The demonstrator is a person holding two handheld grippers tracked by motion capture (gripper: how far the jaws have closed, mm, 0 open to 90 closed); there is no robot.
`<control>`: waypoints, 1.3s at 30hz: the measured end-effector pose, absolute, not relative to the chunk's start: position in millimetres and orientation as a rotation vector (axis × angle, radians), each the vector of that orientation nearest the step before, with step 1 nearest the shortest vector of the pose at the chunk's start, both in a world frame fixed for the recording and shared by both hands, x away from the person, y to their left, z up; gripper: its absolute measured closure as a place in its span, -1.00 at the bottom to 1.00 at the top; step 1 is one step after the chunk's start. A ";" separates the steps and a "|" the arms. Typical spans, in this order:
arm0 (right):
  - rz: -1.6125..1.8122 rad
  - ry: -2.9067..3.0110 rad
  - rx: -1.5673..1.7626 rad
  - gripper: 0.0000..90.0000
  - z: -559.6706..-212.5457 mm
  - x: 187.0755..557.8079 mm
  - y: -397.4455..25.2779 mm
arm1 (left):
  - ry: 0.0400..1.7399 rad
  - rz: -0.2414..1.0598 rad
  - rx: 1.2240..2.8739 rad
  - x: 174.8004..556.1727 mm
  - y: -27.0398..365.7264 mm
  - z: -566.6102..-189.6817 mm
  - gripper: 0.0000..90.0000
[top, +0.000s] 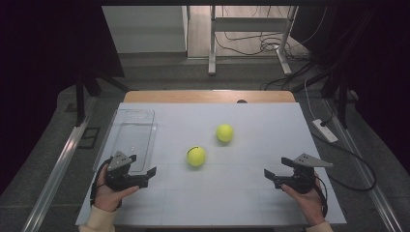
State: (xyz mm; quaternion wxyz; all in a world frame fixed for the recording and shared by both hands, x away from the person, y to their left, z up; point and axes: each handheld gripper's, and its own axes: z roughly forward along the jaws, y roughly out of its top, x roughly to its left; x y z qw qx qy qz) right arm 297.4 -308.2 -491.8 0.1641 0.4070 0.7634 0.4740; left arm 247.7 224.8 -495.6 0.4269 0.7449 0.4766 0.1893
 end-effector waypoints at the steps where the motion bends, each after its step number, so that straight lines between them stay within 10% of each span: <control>1: 1.354 2.177 1.160 -0.79 -492.0 297.6 -308.0 | 1.191 0.473 1.859 247.7 225.1 -495.6 -0.77; 39: 1.345 2.173 1.158 -0.77 -493.5 299.0 -307.1 | 1.185 0.469 1.853 247.2 224.0 -493.9 -0.77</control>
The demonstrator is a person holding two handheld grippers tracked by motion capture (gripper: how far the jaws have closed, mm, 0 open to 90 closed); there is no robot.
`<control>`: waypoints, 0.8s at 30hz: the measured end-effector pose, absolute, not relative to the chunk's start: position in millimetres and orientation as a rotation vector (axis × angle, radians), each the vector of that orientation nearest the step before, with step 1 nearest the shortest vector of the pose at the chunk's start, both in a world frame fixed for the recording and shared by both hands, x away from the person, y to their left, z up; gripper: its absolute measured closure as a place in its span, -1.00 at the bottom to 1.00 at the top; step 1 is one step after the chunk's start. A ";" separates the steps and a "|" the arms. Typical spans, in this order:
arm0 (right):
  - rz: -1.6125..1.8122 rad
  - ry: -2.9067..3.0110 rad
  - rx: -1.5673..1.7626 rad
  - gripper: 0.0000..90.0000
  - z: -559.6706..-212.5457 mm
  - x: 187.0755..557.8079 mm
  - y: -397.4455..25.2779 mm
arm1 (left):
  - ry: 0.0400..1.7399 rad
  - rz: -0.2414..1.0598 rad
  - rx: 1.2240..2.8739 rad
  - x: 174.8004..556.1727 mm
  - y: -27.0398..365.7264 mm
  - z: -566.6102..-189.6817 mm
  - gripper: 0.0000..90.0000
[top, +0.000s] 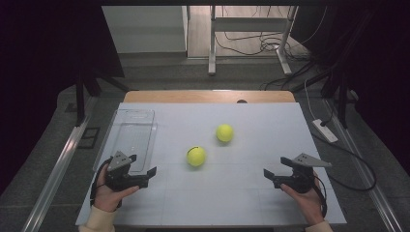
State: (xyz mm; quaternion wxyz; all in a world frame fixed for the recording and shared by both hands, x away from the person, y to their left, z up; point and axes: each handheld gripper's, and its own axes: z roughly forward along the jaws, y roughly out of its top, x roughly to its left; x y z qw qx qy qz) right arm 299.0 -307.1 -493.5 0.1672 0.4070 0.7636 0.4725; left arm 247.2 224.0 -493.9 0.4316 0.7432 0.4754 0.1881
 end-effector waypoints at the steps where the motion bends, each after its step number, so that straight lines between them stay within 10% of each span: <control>1: 1.350 2.169 1.161 -0.77 -493.6 299.2 -307.4 | 1.185 0.466 1.852 247.0 224.1 -494.0 -0.78; 24: 1.333 2.167 1.144 -0.76 -494.6 294.0 -308.7 | 1.192 0.462 1.840 250.2 227.1 -494.5 -0.78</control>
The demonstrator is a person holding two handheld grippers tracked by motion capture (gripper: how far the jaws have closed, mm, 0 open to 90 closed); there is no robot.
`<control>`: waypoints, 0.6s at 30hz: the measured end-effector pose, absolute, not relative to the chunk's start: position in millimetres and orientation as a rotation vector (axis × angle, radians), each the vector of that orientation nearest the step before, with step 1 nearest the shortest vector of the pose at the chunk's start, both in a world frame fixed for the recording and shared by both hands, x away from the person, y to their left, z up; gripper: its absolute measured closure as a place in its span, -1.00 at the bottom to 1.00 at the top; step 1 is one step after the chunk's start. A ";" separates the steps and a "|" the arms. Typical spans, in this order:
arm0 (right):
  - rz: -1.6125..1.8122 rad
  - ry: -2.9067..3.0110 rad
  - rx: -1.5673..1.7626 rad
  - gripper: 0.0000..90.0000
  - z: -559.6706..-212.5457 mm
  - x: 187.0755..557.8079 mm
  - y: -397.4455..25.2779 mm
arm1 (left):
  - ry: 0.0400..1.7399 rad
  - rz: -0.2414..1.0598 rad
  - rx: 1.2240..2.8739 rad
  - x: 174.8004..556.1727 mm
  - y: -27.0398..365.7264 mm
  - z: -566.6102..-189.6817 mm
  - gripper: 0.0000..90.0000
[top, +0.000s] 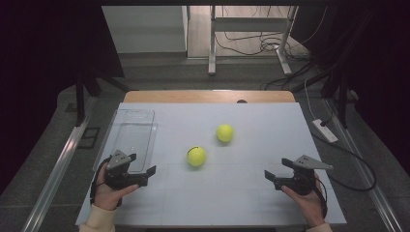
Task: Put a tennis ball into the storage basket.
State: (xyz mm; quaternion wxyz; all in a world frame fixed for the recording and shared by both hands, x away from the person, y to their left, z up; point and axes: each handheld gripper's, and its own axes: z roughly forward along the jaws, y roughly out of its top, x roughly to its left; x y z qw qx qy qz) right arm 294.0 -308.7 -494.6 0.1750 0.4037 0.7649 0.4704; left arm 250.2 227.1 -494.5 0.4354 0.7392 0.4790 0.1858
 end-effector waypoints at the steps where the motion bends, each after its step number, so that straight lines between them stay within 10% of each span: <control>1: 1.331 2.169 1.142 -0.76 -494.8 293.9 -308.6 | 1.194 0.463 1.838 250.2 227.5 -494.4 -0.78; 18: 1.321 2.172 1.138 -0.76 -496.2 293.8 -309.1 | 1.193 0.466 1.842 250.7 226.5 -494.3 -0.78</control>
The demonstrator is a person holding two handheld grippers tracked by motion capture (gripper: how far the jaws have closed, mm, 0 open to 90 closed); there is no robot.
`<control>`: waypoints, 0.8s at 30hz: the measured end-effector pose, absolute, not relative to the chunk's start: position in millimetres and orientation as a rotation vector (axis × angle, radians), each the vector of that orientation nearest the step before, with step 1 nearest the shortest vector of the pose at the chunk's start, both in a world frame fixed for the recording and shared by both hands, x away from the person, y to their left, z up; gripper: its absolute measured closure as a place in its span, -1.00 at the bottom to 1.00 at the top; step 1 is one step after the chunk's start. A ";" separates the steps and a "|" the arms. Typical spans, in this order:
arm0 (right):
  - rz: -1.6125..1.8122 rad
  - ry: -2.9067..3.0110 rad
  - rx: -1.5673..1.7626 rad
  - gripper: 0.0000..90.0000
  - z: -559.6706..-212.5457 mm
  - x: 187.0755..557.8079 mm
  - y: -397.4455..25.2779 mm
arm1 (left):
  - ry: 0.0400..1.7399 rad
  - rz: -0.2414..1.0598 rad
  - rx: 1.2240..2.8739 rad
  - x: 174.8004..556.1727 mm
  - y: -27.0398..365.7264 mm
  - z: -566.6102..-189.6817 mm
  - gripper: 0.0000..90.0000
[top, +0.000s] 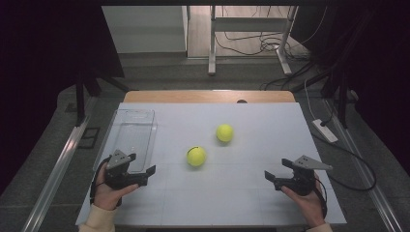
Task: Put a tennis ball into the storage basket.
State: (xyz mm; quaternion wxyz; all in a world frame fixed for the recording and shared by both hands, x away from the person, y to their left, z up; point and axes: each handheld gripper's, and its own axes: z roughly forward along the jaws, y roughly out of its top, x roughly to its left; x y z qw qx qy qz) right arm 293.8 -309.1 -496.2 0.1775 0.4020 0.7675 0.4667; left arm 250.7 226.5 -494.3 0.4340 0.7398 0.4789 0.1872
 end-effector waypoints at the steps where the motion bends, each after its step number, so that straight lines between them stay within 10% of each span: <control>1: 1.318 2.171 1.138 -0.76 -496.1 293.8 -309.2 | 1.192 0.465 1.842 250.7 226.5 -494.2 -0.77; 24: 1.317 2.179 1.133 -0.76 -496.9 295.0 -309.1 | 1.189 0.418 1.842 252.3 221.3 -482.7 -0.76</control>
